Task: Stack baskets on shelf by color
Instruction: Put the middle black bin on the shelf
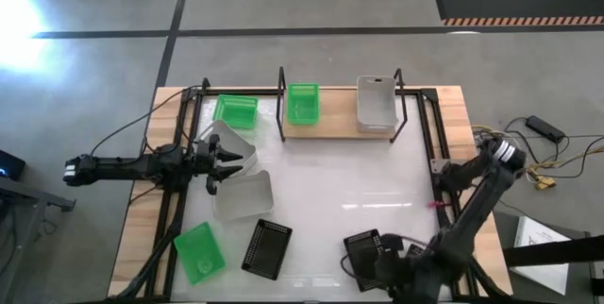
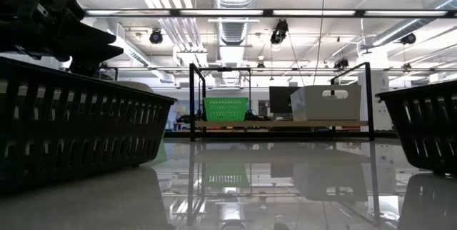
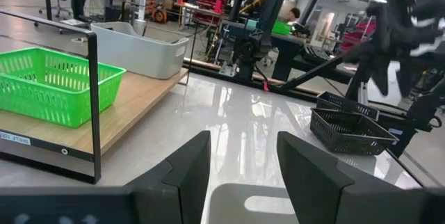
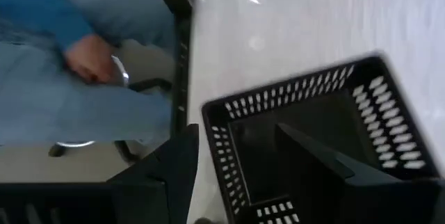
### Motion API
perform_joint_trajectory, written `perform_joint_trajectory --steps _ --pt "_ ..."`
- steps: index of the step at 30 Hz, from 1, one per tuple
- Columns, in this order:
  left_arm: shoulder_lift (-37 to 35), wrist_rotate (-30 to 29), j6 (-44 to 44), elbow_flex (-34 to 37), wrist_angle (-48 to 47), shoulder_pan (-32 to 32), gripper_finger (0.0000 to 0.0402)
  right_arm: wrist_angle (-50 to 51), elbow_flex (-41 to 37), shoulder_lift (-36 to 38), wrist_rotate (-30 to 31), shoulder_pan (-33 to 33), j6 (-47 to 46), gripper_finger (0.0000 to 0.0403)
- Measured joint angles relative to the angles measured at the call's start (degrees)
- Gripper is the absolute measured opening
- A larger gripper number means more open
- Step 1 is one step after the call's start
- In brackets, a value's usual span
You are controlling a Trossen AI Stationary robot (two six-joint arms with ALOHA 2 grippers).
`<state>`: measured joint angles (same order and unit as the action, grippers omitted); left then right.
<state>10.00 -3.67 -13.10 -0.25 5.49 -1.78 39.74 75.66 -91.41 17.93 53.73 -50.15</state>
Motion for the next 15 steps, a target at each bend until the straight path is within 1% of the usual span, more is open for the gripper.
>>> perform_joint_trajectory --steps 2,3,5,8,10,12,15 --pt "0.0 0.0 0.0 0.0 0.0 0.0 0.0152 0.0 -0.1 -2.9 -1.3 0.4 -1.7 0.018" --pt "0.0 0.0 0.0 0.0 0.0 0.0 0.0152 -0.1 -0.1 -4.1 -3.3 0.5 -1.4 0.018" --pt "0.0 0.0 0.0 0.0 0.0 0.0 0.0152 -0.1 0.4 -6.3 -7.5 0.8 0.7 0.018" --pt "0.0 0.0 0.0 0.0 0.0 0.0 0.0152 -0.2 1.9 -9.2 -11.5 0.9 4.3 0.018" --pt "0.0 0.0 0.0 0.0 0.0 0.0 0.0152 0.1 2.9 -11.3 -11.9 0.8 6.6 0.018" --pt "0.0 0.0 0.0 0.0 0.0 0.0 0.0152 0.8 3.6 -13.2 -10.9 0.7 7.8 0.0177" --pt "0.0 0.0 0.0 0.0 0.0 0.0 0.0152 0.9 4.7 -15.4 -10.1 0.2 10.5 0.0162"
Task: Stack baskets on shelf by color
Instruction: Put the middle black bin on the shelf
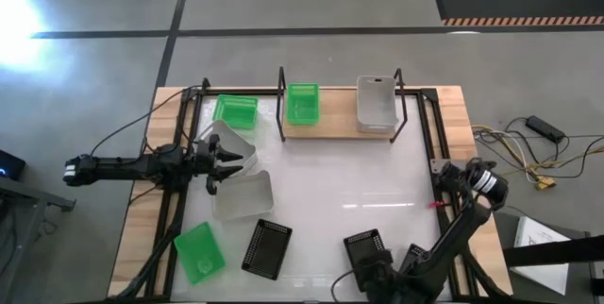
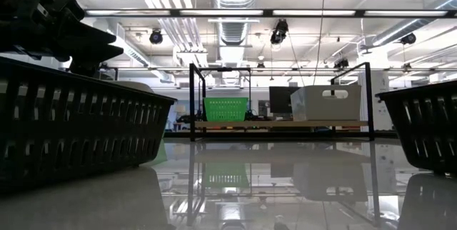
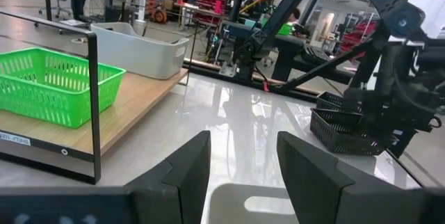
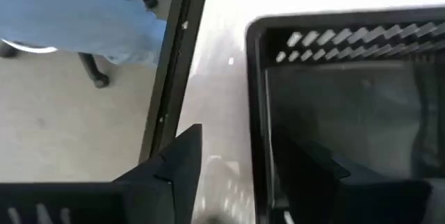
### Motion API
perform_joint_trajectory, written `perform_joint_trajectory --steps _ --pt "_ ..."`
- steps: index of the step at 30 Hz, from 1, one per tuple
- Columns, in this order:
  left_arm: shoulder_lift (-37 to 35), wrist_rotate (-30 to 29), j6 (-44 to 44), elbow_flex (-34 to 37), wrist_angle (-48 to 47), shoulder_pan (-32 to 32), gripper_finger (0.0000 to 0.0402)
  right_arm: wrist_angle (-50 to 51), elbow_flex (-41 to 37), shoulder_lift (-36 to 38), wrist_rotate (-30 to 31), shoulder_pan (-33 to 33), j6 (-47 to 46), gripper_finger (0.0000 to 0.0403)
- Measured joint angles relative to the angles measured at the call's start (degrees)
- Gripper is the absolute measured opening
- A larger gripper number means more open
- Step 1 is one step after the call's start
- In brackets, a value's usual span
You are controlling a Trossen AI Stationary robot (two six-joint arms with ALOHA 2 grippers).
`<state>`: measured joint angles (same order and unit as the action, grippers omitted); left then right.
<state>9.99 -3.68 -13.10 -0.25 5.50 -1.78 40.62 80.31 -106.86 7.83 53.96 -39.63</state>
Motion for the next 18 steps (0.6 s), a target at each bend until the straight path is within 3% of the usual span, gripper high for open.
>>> perform_joint_trajectory --steps 10,18 --pt "0.0 0.0 0.0 0.0 0.0 0.0 0.0152 10.4 4.9 -0.7 5.5 -2.2 3.2 0.0021" --pt "0.0 0.0 0.0 0.0 0.0 0.0 0.0152 19.5 10.3 1.3 9.1 -9.3 11.3 0.0013"
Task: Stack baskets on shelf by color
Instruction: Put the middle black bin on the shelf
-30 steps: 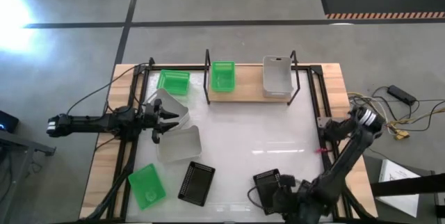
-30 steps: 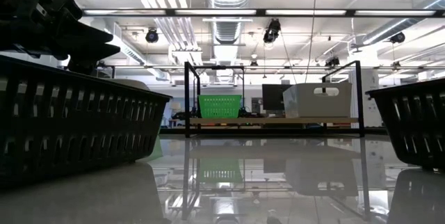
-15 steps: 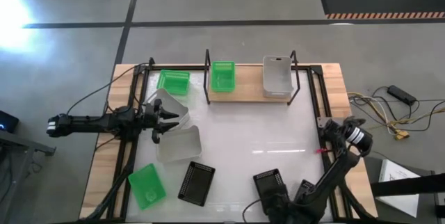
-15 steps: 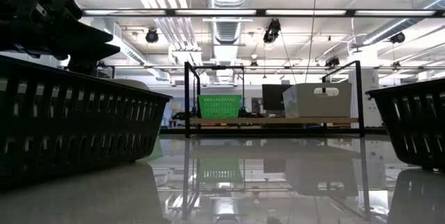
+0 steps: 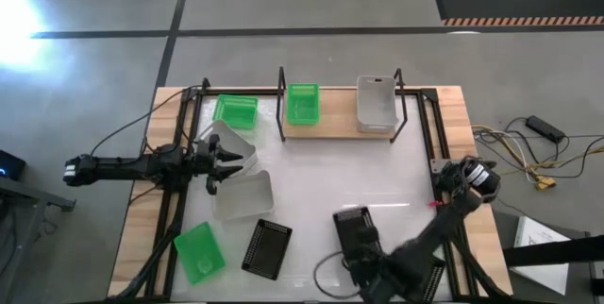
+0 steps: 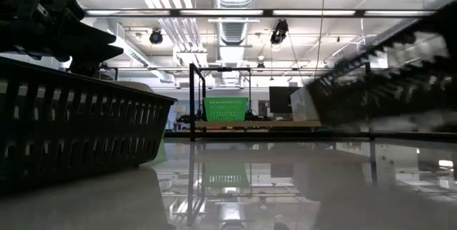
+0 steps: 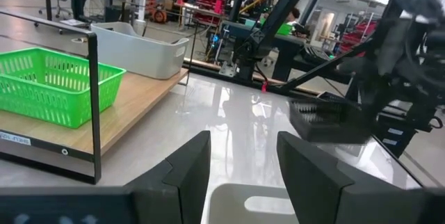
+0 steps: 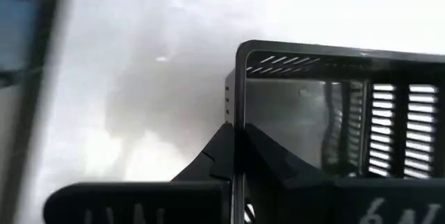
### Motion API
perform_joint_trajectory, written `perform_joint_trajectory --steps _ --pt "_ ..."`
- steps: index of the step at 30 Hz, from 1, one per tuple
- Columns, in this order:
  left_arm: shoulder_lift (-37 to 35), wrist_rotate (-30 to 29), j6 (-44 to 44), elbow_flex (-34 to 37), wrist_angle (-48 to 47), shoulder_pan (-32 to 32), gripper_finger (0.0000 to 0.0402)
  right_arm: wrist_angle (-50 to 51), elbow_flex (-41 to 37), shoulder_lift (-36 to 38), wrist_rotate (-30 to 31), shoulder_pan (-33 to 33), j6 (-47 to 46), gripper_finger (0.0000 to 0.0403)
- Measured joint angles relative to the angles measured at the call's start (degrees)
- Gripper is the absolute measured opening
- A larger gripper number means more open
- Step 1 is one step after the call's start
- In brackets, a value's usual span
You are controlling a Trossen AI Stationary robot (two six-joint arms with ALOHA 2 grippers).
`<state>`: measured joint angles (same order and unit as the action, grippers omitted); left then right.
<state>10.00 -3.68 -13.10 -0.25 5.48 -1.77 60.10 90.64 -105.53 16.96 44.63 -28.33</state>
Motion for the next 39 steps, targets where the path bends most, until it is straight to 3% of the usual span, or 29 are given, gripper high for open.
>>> perform_joint_trajectory --steps 6,12,15,22,28,39 --pt "0.0 0.0 0.0 0.0 0.0 0.0 0.0152 4.4 0.7 5.4 10.4 -9.9 12.1 0.0012" --pt "0.0 0.0 0.0 0.0 0.0 0.0 0.0152 2.8 0.2 11.6 12.0 -26.6 27.1 0.0011" --pt "0.0 0.0 0.0 0.0 0.0 0.0 0.0152 -1.1 -0.2 13.7 9.7 -36.4 34.6 0.0011" --pt "0.0 0.0 0.0 0.0 0.0 0.0 0.0152 -11.0 -1.8 14.0 -4.6 -54.4 45.4 0.0011" --pt "0.0 0.0 0.0 0.0 0.0 0.0 0.0152 -10.8 -2.8 12.0 -5.4 -60.7 48.7 0.0011" --pt "0.0 0.0 0.0 0.0 0.0 0.0 0.0152 -10.7 -4.9 8.9 -6.4 -63.8 50.2 0.0011"
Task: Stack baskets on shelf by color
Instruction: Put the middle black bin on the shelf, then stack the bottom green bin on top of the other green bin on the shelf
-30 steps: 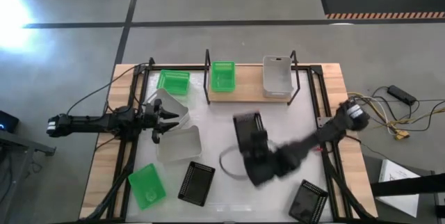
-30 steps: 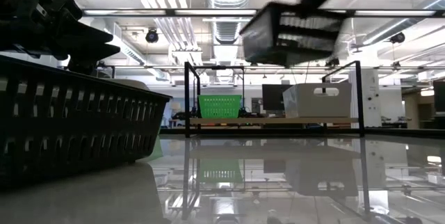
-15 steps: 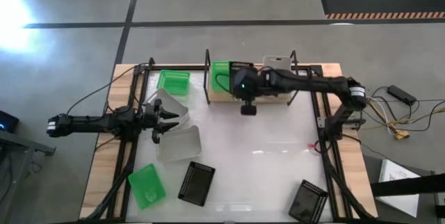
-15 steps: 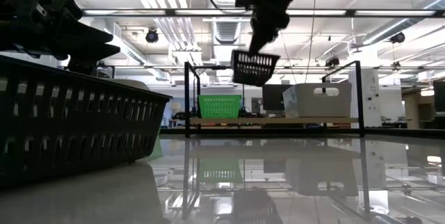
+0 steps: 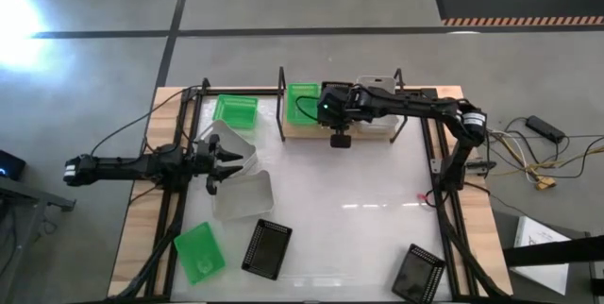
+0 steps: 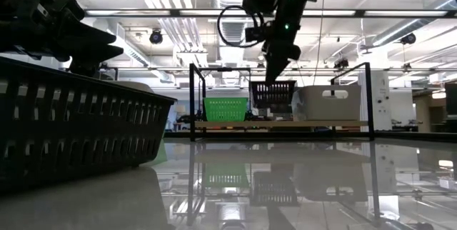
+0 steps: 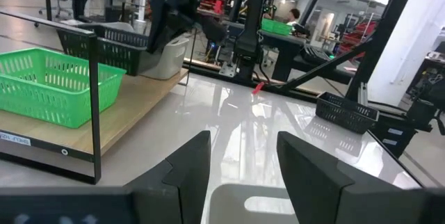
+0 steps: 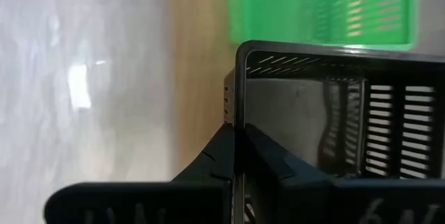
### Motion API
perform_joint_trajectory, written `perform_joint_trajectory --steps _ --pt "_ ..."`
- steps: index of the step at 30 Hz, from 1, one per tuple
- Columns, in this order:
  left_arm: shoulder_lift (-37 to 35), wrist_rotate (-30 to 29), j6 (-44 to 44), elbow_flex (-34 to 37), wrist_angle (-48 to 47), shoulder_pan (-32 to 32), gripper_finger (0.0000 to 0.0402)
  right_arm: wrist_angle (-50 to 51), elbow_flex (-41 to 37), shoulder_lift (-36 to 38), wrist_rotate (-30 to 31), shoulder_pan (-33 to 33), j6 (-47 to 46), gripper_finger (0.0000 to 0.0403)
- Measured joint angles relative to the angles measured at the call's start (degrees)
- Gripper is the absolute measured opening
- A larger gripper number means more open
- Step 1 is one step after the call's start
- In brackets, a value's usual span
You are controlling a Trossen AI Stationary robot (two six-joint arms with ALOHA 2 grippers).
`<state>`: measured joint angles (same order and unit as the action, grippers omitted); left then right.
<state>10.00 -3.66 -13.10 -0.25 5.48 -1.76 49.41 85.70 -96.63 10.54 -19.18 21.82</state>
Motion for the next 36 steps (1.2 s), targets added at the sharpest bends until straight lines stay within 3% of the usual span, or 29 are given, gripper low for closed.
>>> perform_joint_trajectory --steps 14,30,36 --pt "0.0 0.0 0.0 0.0 0.0 0.0 0.0152 -1.0 -2.3 -2.0 0.0 -0.8 -0.7 0.0024" --pt "0.0 0.0 0.0 0.0 0.0 0.0 0.0152 1.1 -1.4 -1.7 4.5 -1.5 -0.9 0.0105" --pt "0.0 0.0 0.0 0.0 0.0 0.0 0.0152 2.0 -0.2 1.8 1.7 2.8 -8.1 0.0107"
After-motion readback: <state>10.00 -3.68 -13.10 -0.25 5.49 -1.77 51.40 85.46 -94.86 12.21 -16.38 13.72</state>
